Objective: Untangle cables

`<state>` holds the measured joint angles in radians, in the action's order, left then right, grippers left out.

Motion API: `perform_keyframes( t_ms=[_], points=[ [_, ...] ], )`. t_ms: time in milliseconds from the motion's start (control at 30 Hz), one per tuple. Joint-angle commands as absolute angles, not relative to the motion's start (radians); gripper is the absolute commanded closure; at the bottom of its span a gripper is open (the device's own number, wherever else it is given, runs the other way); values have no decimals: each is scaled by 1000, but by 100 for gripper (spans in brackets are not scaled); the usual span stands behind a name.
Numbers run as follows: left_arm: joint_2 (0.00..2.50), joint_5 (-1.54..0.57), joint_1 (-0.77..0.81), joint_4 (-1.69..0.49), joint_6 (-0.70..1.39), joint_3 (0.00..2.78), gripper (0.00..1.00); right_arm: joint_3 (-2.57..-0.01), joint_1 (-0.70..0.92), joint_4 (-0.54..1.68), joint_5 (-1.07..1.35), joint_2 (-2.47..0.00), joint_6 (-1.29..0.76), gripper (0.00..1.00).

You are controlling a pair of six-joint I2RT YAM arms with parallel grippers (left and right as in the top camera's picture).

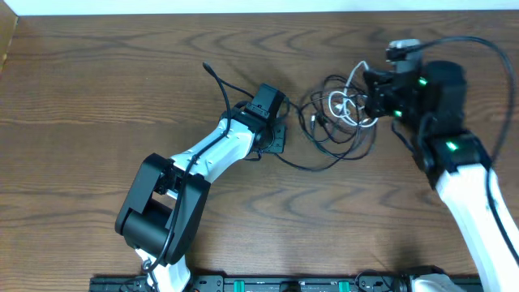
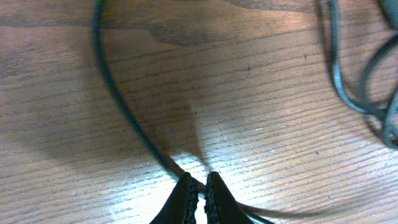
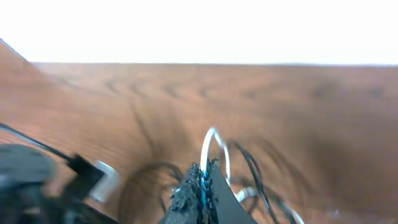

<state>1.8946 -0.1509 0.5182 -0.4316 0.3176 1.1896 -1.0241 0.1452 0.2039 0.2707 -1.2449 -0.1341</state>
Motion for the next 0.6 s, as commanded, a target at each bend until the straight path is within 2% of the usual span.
perform_keyframes(
  t_ms=[0,267,567],
  points=[
    [1902,-146,519,-432,321,1182,92,-1033,134,215,273,-1152,-134,99],
    [1902,-149,519,-432,321,1182,92,-1034,134,204,299,-1022,-174,99],
    [1902,-149,519,-432,328,1182,92,-1036,134,35,350,-984,-259,99]
  ],
)
